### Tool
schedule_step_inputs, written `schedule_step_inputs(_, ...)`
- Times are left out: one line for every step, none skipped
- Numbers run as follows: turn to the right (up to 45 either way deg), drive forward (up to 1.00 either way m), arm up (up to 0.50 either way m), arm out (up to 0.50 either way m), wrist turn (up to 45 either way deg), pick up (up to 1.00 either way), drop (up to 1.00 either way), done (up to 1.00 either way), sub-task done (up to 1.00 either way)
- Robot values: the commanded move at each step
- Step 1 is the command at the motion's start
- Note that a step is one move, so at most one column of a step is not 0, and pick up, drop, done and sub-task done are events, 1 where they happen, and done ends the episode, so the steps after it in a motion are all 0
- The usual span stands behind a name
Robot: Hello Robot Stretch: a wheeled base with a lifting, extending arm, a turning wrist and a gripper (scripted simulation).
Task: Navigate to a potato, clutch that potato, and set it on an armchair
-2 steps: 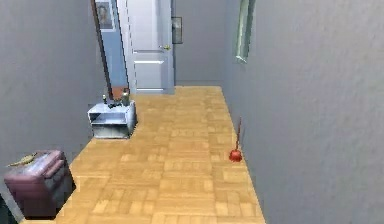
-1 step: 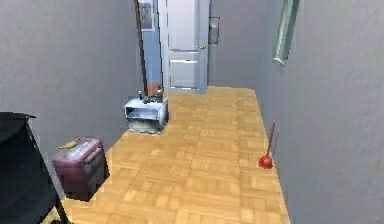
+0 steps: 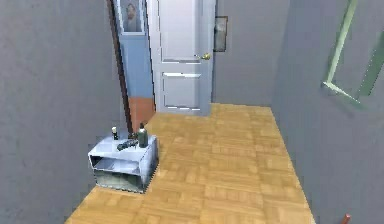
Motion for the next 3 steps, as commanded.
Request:
schedule_step_inputs(0.0, 1.00, 0.00, 0.00, 0.0, 0.00, 0.00, 0.00, 0.00)
schedule_step_inputs(0.0, 0.80, 0.00, 0.00, 0.0, 0.00, 0.00, 0.00, 0.00)
schedule_step_inputs(0.0, 0.10, 0.00, 0.00, 0.0, 0.00, 0.00, 0.00, 0.00)
